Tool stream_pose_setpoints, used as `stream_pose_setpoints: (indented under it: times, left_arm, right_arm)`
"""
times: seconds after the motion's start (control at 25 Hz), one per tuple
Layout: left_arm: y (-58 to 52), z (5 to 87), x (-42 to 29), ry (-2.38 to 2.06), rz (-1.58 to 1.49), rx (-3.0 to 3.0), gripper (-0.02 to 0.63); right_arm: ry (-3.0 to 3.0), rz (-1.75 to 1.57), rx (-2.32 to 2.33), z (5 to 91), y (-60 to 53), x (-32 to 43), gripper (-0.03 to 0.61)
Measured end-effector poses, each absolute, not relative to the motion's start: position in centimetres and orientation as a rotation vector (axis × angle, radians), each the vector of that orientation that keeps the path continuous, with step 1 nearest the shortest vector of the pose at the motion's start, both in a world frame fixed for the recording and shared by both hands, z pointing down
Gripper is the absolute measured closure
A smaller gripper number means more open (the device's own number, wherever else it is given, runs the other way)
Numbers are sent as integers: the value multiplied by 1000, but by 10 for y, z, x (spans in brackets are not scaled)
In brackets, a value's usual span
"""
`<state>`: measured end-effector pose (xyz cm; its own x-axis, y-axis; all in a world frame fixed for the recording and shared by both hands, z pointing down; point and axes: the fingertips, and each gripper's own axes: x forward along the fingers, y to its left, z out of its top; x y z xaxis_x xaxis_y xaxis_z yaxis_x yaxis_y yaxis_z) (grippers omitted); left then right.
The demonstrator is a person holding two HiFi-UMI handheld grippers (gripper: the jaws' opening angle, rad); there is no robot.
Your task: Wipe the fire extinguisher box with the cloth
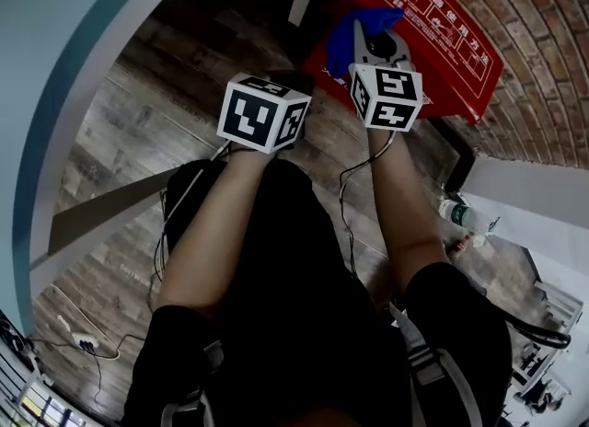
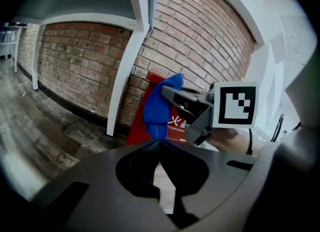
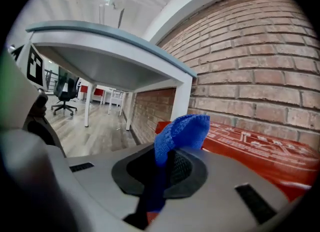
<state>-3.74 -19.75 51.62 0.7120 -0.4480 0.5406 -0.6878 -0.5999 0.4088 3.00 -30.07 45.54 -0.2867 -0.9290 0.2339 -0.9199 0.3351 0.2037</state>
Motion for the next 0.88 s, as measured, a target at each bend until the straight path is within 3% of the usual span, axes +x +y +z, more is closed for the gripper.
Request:
stream_pose_setpoints:
  times: [0.32, 0.88]
  left_arm:
    - [-191, 512, -39, -863, 490, 2300, 615]
    - [-177, 521, 4, -827, 703, 2415, 615]
  right_arm:
    - [-2250, 5, 1648, 488, -324, 10, 537]
    - [-2092, 67, 1792, 513, -254, 110, 537]
